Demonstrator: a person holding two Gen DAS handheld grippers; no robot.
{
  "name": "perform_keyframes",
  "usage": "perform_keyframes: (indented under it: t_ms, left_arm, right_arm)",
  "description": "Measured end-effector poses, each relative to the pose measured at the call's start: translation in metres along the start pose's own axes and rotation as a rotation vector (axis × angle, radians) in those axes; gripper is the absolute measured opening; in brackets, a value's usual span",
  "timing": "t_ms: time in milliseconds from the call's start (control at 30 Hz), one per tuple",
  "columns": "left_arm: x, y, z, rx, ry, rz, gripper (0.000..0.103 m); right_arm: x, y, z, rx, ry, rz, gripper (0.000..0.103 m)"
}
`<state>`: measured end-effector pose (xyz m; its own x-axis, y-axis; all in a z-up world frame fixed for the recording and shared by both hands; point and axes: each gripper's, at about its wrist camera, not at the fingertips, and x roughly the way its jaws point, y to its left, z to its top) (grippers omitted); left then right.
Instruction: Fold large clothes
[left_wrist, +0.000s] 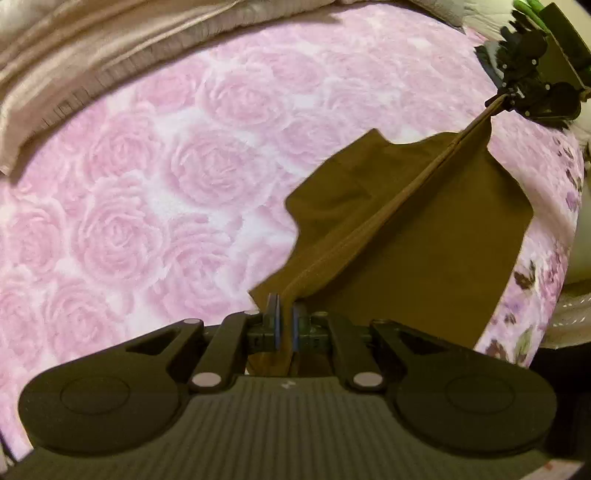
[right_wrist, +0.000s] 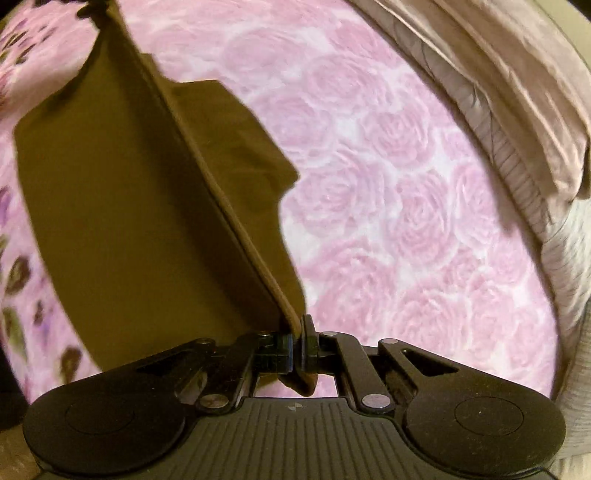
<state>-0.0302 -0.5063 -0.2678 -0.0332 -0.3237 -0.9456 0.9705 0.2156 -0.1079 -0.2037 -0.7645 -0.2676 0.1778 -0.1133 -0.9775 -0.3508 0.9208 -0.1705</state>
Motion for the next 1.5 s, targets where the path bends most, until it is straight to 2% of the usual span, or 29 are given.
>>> perform_keyframes:
  t_ms: [200,433,467,500,567,633,733,833,967,1033,1100,1200,1367,1433,1500]
  left_arm:
    - [0.044,0.029,0.023,-0.021,0.039,-0.033,0.004]
    - [0.090,0.062,0.030,-0.092,0.080,-0.015,0.007]
    - [0.095,0.064,0.030,-0.102,0.092,-0.003,0.009]
    - [0.098,0.066,0.029,-0.111,0.099,0.015,0.013]
    - [0.099,0.071,0.026,-0.135,0.104,0.083,0.015]
    - [0.091,0.079,0.021,-0.181,0.093,0.128,0.016]
    - [0.073,0.081,0.014,-0.226,0.069,0.162,0.016]
    - [0.052,0.063,0.011,-0.236,0.033,0.160,0.016]
    - [0.045,0.013,-0.003,-0.234,0.009,0.077,0.016]
    - [0.054,-0.017,-0.016,-0.218,0.022,0.033,0.016]
    - [0.066,-0.039,-0.030,-0.211,0.051,0.006,0.016]
    - [0.084,-0.063,-0.054,-0.181,0.122,0.015,0.017]
    - [0.074,-0.068,-0.074,-0.194,0.134,0.057,0.015]
    - [0.069,-0.068,-0.078,-0.188,0.146,0.074,0.014]
    - [0.062,-0.070,-0.079,-0.167,0.152,0.090,0.015]
  right_arm:
    - [0.043,-0.035,0.020,0.039,0.049,0.038,0.000]
    - [0.091,-0.059,0.030,0.108,0.055,0.085,0.000]
    - [0.099,-0.063,0.030,0.126,0.052,0.093,0.003]
    - [0.103,-0.067,0.028,0.152,0.052,0.083,0.014]
    - [0.107,-0.078,0.023,0.225,0.038,0.004,0.031]
    - [0.101,-0.089,0.014,0.323,0.020,-0.045,0.035]
    - [0.077,-0.095,-0.003,0.464,-0.057,-0.039,0.035]
    - [0.045,-0.075,-0.021,0.575,-0.161,0.043,0.035]
    - [0.023,-0.015,-0.045,0.665,-0.272,0.217,0.035]
    - [0.025,0.015,-0.059,0.684,-0.277,0.288,0.035]
    - [0.034,0.040,-0.076,0.710,-0.246,0.347,0.035]
    - [0.044,0.065,-0.108,0.718,-0.179,0.331,0.034]
    - [0.035,0.075,-0.163,0.741,-0.166,0.314,0.034]
    - [0.031,0.078,-0.171,0.729,-0.150,0.305,0.034]
    - [0.029,0.081,-0.171,0.732,-0.079,0.232,0.035]
